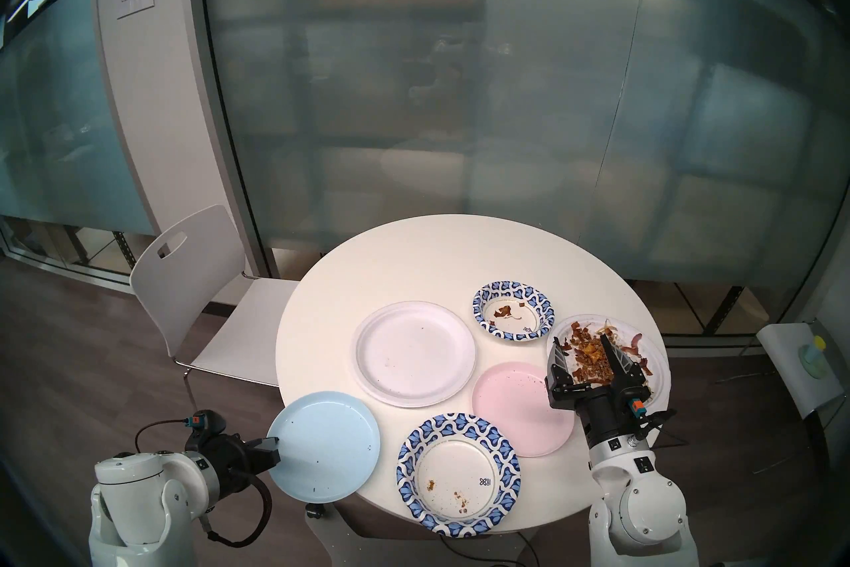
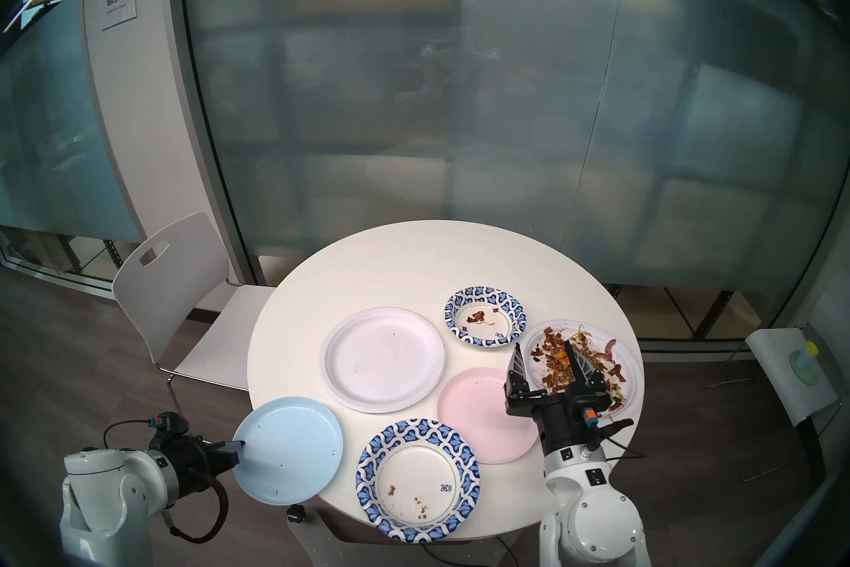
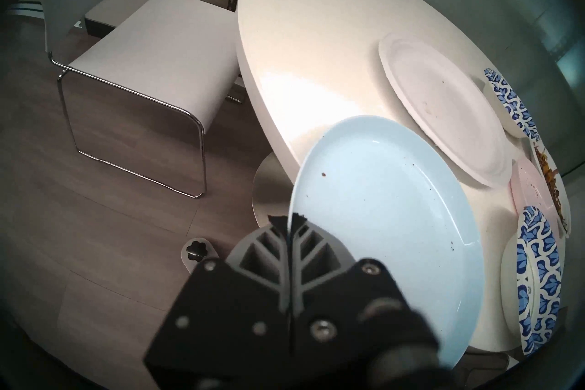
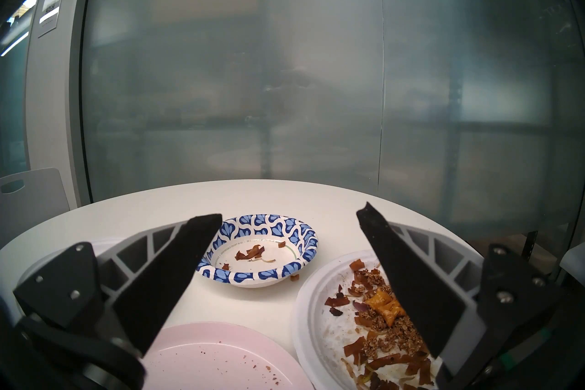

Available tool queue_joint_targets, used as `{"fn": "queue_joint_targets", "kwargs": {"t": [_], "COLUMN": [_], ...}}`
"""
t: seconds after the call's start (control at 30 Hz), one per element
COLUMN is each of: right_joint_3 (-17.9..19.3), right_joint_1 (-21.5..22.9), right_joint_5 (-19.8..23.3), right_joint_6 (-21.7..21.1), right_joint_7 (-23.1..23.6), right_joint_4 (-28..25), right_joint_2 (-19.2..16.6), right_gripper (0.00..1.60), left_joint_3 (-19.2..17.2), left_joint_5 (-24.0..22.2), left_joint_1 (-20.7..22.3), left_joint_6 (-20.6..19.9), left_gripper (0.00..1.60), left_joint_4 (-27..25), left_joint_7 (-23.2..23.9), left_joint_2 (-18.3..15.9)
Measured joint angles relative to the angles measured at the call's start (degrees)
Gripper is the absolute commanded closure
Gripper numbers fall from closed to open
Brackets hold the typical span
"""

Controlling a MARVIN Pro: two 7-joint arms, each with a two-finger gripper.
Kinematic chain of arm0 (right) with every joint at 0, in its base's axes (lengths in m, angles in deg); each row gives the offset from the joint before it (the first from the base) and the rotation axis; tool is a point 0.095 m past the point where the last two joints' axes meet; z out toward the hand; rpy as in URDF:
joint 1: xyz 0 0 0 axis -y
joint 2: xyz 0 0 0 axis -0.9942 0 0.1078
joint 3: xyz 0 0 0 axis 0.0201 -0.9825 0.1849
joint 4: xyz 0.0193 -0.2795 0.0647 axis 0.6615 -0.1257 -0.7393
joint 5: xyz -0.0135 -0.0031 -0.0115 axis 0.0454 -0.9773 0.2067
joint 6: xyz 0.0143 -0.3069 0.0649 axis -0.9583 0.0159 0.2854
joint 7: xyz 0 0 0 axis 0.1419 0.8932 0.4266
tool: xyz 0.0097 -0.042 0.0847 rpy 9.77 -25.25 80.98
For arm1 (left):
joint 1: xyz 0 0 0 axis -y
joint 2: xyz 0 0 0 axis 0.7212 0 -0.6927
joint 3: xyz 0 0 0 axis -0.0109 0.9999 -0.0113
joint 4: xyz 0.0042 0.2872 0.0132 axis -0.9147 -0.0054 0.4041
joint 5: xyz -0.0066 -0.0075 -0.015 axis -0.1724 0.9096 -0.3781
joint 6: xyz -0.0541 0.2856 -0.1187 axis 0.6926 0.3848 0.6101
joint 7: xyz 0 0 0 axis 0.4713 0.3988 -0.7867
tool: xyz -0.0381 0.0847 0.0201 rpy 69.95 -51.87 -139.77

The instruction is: Stack the plates into one stack

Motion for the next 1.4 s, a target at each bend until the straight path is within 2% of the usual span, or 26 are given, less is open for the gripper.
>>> {"fn": "queue_joint_targets", "kwargs": {"t": [0.27, 0.3, 0.53, 0.77, 1.2, 1.4], "right_joint_3": [0.0, 0.0, 0.0, 0.0, 0.0, 0.0], "right_joint_1": [0.0, 0.0, 0.0, 0.0, 0.0, 0.0], "right_joint_5": [0.0, 0.0, 0.0, 0.0, 0.0, 0.0], "right_joint_6": [0.0, 0.0, 0.0, 0.0, 0.0, 0.0], "right_joint_7": [0.0, 0.0, 0.0, 0.0, 0.0, 0.0], "right_joint_4": [0.0, 0.0, 0.0, 0.01, 0.03, 0.04], "right_joint_2": [0.0, 0.0, 0.0, -0.01, -0.01, -0.01], "right_gripper": [0.0, 0.0, 0.0, 0.0, 0.0, 0.0], "left_joint_3": [-1.28, -3.1, -3.67, -4.08, 0.58, 4.28], "left_joint_5": [-1.23, -2.72, -3.46, -5.51, -8.9, -9.68], "left_joint_1": [0.99, 2.79, 3.43, 5.48, 10.28, 13.1], "left_joint_6": [-1.26, -1.67, -1.68, -1.69, -1.69, -1.69], "left_gripper": [1.6, 1.6, 1.6, 1.6, 1.6, 1.6], "left_joint_4": [-0.47, -0.39, 0.38, 1.96, 1.65, 2.58], "left_joint_7": [0.38, 0.38, -0.11, -2.63, -8.59, -13.15], "left_joint_2": [0.49, 0.86, 0.95, 1.27, 2.37, 3.11]}}
